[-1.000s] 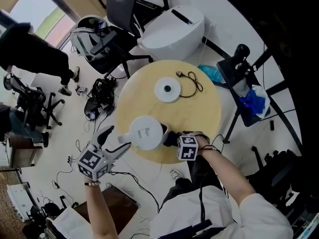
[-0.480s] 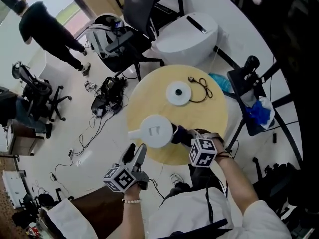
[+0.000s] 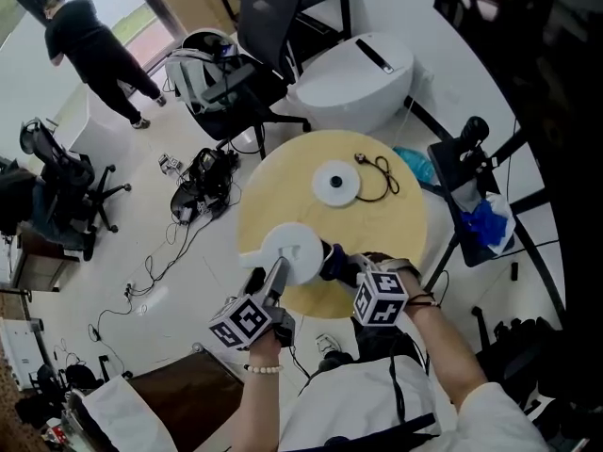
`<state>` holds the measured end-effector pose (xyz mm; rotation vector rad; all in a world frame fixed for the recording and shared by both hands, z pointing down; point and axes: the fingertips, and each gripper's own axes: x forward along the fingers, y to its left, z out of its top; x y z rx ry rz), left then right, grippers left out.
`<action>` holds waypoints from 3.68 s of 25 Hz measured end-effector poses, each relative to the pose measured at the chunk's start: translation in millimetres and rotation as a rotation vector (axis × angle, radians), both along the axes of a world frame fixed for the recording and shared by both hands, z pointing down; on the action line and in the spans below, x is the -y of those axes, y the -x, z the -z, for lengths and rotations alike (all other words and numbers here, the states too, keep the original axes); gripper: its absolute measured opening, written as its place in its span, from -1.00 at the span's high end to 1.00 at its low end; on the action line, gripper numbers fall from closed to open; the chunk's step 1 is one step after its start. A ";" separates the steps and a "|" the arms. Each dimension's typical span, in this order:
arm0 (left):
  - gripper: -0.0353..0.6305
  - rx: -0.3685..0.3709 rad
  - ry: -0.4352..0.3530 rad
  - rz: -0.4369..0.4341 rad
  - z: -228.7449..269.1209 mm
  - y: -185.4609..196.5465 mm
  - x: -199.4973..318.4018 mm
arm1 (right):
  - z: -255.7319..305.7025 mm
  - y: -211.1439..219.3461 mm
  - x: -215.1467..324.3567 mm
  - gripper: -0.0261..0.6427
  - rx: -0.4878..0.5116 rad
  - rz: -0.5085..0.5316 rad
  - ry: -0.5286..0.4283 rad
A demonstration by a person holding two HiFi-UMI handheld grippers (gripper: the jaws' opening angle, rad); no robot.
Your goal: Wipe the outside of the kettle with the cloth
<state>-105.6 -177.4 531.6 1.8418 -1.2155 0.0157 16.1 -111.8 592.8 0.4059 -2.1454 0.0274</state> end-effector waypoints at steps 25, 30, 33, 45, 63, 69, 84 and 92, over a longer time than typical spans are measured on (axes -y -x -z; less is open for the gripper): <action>-0.08 0.040 -0.083 -0.744 8.7 -5.3 23.3 | 12.2 16.1 1.9 0.70 0.012 0.131 -0.134; -0.08 0.041 -0.074 -0.899 8.2 -10.0 27.6 | 29.1 18.1 2.4 0.70 -0.062 0.216 -0.260; -0.09 0.033 -0.081 -0.961 6.8 -14.2 30.6 | 11.4 22.7 -1.9 0.70 -0.070 0.230 -0.230; -0.10 0.033 -0.088 -0.982 8.8 -16.4 31.6 | -108.1 19.2 5.7 0.70 -0.153 0.243 -0.050; -0.12 0.068 -0.014 -1.201 6.1 -24.3 34.9 | 16.1 4.0 45.2 0.70 -0.130 0.340 -0.313; -0.12 0.106 0.039 -1.326 4.9 -34.0 24.6 | 33.3 2.6 36.0 0.70 -0.175 0.462 -0.358; -0.29 0.177 -0.043 -1.246 9.2 -45.2 24.3 | -126.1 -10.6 10.3 0.70 -0.218 0.447 0.052; -0.32 0.353 -0.157 -0.701 40.0 -19.2 40.6 | -125.2 -13.5 15.5 0.70 -0.246 0.437 0.091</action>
